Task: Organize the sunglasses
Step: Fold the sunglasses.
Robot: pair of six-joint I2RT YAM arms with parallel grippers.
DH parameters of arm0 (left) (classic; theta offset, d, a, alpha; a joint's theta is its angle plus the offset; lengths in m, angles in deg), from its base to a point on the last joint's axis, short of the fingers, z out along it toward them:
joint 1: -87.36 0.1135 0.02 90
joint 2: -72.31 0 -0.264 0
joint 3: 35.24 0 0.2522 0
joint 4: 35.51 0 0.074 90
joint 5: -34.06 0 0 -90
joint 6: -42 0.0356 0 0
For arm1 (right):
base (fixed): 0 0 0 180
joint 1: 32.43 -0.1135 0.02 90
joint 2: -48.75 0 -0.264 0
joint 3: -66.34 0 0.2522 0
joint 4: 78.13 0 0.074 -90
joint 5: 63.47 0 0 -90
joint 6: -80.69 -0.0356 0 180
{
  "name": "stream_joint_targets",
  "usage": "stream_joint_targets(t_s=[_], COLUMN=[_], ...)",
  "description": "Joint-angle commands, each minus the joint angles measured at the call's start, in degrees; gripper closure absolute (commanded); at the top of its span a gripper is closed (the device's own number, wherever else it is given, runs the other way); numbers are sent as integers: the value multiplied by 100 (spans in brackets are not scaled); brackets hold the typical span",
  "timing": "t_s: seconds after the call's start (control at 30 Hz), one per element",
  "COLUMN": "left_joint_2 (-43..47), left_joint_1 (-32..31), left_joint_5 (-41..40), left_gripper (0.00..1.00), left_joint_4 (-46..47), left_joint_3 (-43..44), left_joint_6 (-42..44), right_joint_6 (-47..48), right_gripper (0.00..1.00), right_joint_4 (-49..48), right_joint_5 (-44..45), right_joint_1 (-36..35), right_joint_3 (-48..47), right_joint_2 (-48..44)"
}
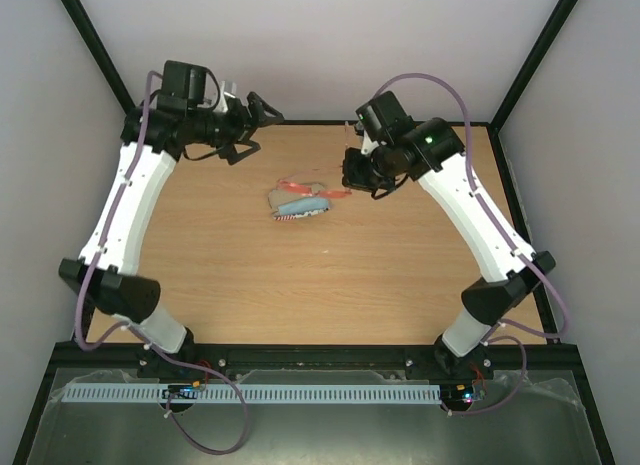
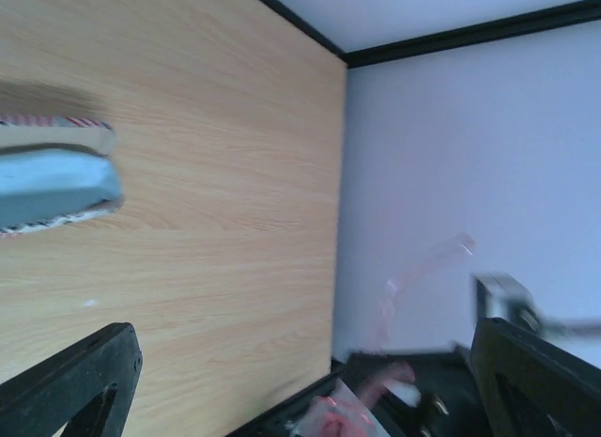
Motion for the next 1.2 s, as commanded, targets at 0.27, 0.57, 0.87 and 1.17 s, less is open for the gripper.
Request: stream_joint_targets(t_s=[0.27,0.57,0.87,1.17], left_joint_2=[2631,3634,3960,4310], left_joint_1=[-409,-1286,-3305,-5882], left_joint_5=[-438,-2236,-4511,-6682], left_gripper=[1,1,1,1], left_joint_4=[3710,3777,3850,4075], left_joint_3=[-3850,-5410,-6398,-6969], left_joint_6=[-1955,-1978,-2132,-3146], right_joint_6=[-1615,-2715,-3180,-3967], right_gripper=[99,99,99,99], right_joint_4=[-397,-1998,-3180,-2752], right_joint_5=[-540,-698,-778,-1259], right_joint_1=[512,549,575,576], right_joint_3=[1961,4607,6418,7042], right_joint_2=[-643,-1876,-3005,-3801])
